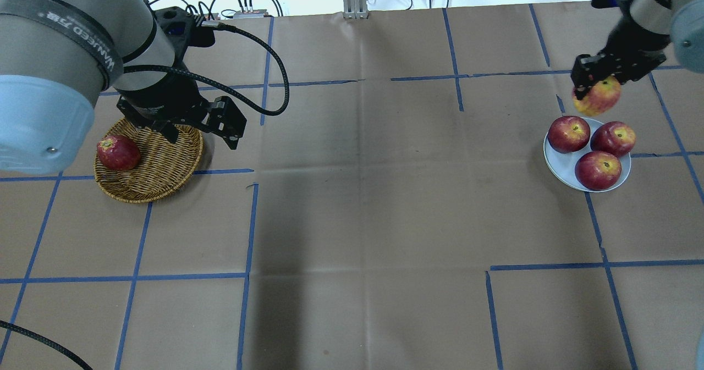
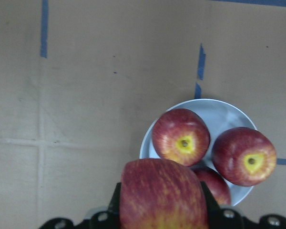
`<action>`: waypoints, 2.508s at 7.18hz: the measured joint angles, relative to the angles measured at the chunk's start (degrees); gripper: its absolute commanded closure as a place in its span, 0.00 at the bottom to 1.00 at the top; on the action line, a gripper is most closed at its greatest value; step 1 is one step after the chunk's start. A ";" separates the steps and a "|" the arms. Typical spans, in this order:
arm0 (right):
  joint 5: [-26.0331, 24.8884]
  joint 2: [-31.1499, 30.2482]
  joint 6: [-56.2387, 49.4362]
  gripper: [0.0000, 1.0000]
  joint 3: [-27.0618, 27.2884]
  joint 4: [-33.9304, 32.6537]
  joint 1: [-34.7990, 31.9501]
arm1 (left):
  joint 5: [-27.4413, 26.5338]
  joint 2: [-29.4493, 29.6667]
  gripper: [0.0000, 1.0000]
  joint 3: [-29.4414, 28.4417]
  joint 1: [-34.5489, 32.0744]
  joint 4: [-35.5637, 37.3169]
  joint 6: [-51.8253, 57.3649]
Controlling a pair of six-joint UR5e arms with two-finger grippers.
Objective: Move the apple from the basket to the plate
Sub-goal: 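Carry the apple with the right gripper onto the white plate, then open the right gripper and release the apple on the plate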
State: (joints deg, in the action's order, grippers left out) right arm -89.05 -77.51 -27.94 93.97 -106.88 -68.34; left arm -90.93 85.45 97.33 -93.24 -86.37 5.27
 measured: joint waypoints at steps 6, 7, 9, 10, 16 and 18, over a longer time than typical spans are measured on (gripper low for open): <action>0.65 4.03 -7.23 0.55 7.74 -10.32 5.46 | 1.08 1.78 0.01 -0.05 -0.55 0.23 -0.06; 0.64 4.90 -7.07 0.55 7.81 -11.43 4.86 | 1.13 1.90 0.01 -0.02 -0.57 0.46 0.01; 0.43 6.19 -7.08 0.54 7.77 -12.86 4.45 | 1.11 1.64 0.01 0.00 -0.55 0.64 0.38; 0.07 6.43 -7.14 0.54 7.69 -12.99 4.45 | 1.08 1.46 0.01 0.06 -0.52 0.66 0.50; -1.51 5.71 -7.13 0.00 7.33 -11.22 4.44 | 1.11 1.37 0.01 0.14 -0.45 0.67 0.73; -1.73 4.41 -7.11 0.00 5.32 -8.26 4.16 | 1.16 1.37 0.01 0.14 -0.45 0.67 0.78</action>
State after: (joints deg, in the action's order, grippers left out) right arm -90.78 -73.10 -35.05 99.30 -115.14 -64.19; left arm -89.77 86.83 97.47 -93.69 -85.69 6.05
